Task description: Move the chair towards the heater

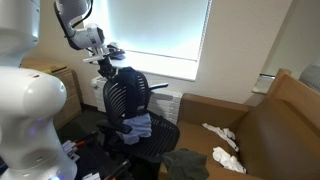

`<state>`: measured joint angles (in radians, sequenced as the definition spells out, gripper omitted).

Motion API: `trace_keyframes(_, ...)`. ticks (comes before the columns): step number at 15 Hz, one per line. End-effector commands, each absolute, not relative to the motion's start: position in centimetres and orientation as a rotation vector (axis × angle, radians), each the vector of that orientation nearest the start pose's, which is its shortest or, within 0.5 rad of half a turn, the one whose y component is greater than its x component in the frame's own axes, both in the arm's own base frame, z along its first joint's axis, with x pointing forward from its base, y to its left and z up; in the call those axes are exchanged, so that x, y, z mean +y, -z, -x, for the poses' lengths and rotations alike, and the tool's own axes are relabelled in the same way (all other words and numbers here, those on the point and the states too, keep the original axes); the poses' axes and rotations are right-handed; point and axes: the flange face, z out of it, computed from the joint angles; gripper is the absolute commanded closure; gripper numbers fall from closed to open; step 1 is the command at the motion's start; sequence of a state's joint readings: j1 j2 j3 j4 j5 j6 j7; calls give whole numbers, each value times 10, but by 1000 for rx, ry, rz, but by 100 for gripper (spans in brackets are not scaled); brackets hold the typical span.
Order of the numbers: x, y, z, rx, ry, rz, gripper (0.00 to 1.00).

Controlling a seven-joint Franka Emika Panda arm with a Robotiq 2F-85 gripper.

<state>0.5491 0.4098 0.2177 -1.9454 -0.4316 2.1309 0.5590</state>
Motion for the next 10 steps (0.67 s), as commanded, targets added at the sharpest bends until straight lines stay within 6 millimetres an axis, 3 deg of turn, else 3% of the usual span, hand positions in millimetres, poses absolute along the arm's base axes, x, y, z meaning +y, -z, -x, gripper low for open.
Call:
trace_keyframes(1,382,-325,-488,-673,230,3478,95)
trace_keyframes(6,389,-329,-512,-400,315,3440,95)
trace_keyframes(10,397,-333,-524,-402,437,3314,95)
